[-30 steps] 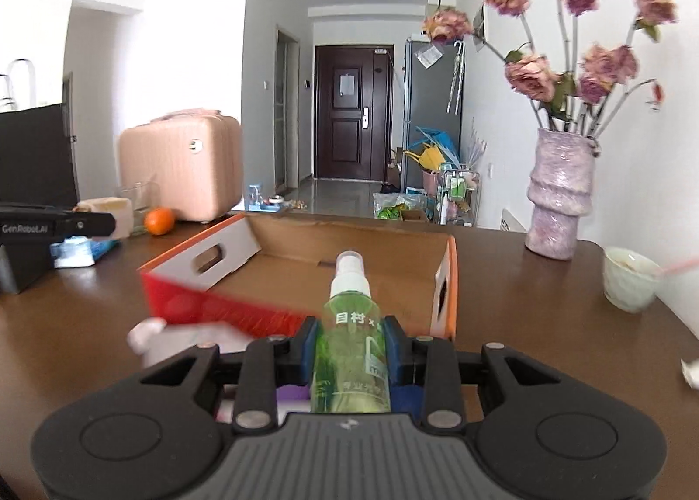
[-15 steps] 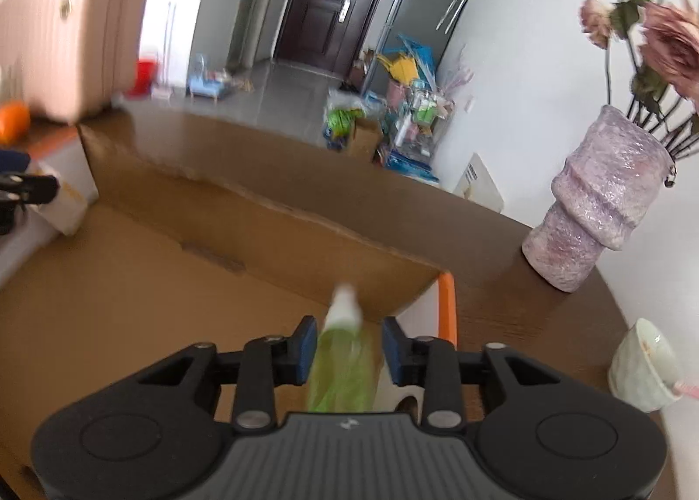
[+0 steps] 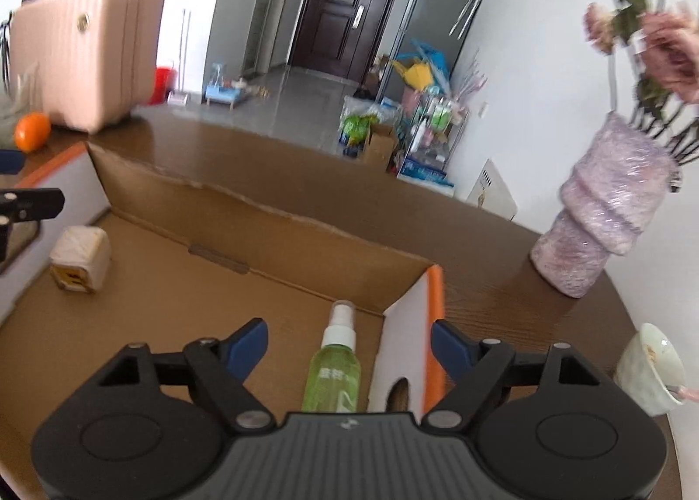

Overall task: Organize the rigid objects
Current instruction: 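Carry the cube and spray bottle into the red box and open both tools, then withdraw both tools from the box back toward the lint brush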

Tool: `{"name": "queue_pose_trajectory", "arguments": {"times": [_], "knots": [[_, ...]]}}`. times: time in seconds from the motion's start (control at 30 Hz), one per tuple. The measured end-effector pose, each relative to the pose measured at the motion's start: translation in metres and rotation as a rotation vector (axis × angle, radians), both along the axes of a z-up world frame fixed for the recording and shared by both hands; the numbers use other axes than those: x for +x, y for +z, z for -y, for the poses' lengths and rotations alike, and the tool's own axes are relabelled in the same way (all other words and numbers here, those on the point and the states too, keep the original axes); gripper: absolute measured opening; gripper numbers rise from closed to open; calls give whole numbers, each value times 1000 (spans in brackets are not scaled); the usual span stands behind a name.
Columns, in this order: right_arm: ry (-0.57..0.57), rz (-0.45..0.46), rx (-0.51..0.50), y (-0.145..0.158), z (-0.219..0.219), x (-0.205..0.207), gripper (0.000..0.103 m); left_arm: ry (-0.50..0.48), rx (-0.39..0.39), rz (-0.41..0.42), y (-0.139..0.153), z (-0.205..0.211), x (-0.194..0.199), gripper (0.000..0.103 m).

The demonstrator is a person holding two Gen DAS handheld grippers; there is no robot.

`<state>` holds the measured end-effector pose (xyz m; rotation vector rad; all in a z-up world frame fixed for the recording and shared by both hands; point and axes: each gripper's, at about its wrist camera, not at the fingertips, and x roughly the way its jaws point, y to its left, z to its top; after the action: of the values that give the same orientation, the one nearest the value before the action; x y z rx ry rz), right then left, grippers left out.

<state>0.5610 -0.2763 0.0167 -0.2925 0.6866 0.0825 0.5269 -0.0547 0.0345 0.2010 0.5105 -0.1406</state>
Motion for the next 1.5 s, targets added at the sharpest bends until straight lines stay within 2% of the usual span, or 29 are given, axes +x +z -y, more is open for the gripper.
{"name": "queue_pose_trajectory", "arguments": {"times": [0.2,0.33,0.4,0.5,0.77,0.9,1.0,1.1,1.2,1.3,1.43,1.5], "knots": [[-11,100,58,45,17,-66,87,14,-5,86,45,-16,-68,82],[39,165,114,60,29,-120,97,27,-18,169,57,-32,-120,96],[45,192,124,62,32,-150,97,42,-40,194,58,-40,-149,96],[46,263,156,63,36,-200,97,50,-84,219,57,-52,-194,99],[81,432,271,44,33,-331,102,54,-114,347,40,-57,-324,103],[77,500,311,17,32,-382,103,93,-79,396,14,-56,-382,103],[53,499,317,-8,29,-416,103,112,-75,360,-15,-58,-414,103],[56,487,324,-31,24,-450,103,122,-121,283,-39,-62,-441,103],[32,460,342,-48,25,-473,103,95,-97,249,-51,-63,-453,103],[16,415,375,-56,29,-479,103,105,-79,243,-52,-64,-451,103],[-12,413,380,-57,31,-475,103,97,-130,222,-48,-62,-438,103],[-12,401,399,-57,32,-469,103,85,-128,208,-49,-56,-428,103]]}}
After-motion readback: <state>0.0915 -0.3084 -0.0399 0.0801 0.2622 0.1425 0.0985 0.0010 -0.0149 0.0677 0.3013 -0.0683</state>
